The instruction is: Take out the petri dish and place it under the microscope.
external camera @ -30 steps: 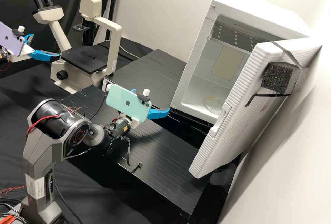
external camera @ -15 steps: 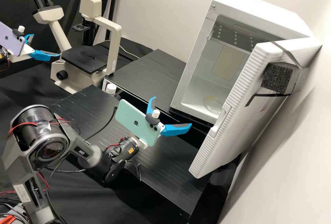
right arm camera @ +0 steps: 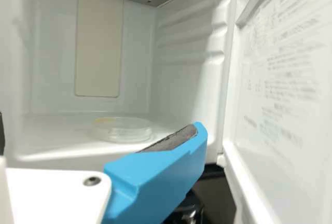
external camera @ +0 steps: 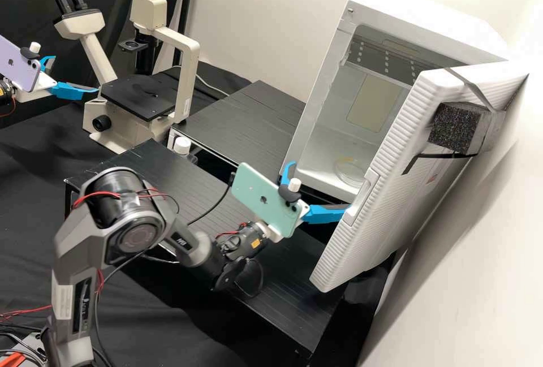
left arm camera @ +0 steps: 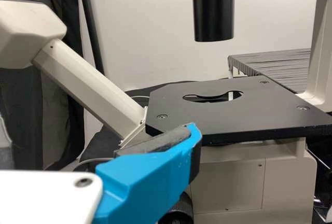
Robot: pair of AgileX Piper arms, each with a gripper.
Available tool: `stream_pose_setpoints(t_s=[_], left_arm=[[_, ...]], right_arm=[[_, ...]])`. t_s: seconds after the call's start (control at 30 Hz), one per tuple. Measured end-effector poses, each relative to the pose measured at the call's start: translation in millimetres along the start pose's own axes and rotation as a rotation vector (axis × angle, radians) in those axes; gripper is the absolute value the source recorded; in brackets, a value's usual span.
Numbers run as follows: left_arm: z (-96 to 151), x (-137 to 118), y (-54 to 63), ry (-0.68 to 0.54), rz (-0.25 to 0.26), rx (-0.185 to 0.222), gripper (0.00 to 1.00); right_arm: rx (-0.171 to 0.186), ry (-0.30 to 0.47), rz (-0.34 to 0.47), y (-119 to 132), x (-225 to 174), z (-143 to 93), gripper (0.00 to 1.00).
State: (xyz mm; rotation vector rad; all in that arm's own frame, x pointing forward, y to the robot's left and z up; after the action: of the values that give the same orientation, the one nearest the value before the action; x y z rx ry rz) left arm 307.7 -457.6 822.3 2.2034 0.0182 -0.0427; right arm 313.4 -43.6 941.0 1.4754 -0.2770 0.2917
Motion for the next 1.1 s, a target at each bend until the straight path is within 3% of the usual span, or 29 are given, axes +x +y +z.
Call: stream_pose_setpoints(t_s=[0.33,0.6,1.0,1.1], left_arm=[[0,0,0.0,0.000,0.000,0.000,1.00],[0,0,0.0,0.000,0.000,0.000,1.00],[0,0,0.0,0.000,0.000,0.000,1.00],[0,0,0.0,0.000,0.000,0.000,1.00]], right_arm=[[0.001,-0.039,-0.065,-6,48,20,1.00],[-0.007,0.001,-0.078,-3,69,21,1.00],[0.086,-0.023,-0.172,-15,100,43,1.00],[0.074,-0.015,-0.167,-12,104,44,1.00]])
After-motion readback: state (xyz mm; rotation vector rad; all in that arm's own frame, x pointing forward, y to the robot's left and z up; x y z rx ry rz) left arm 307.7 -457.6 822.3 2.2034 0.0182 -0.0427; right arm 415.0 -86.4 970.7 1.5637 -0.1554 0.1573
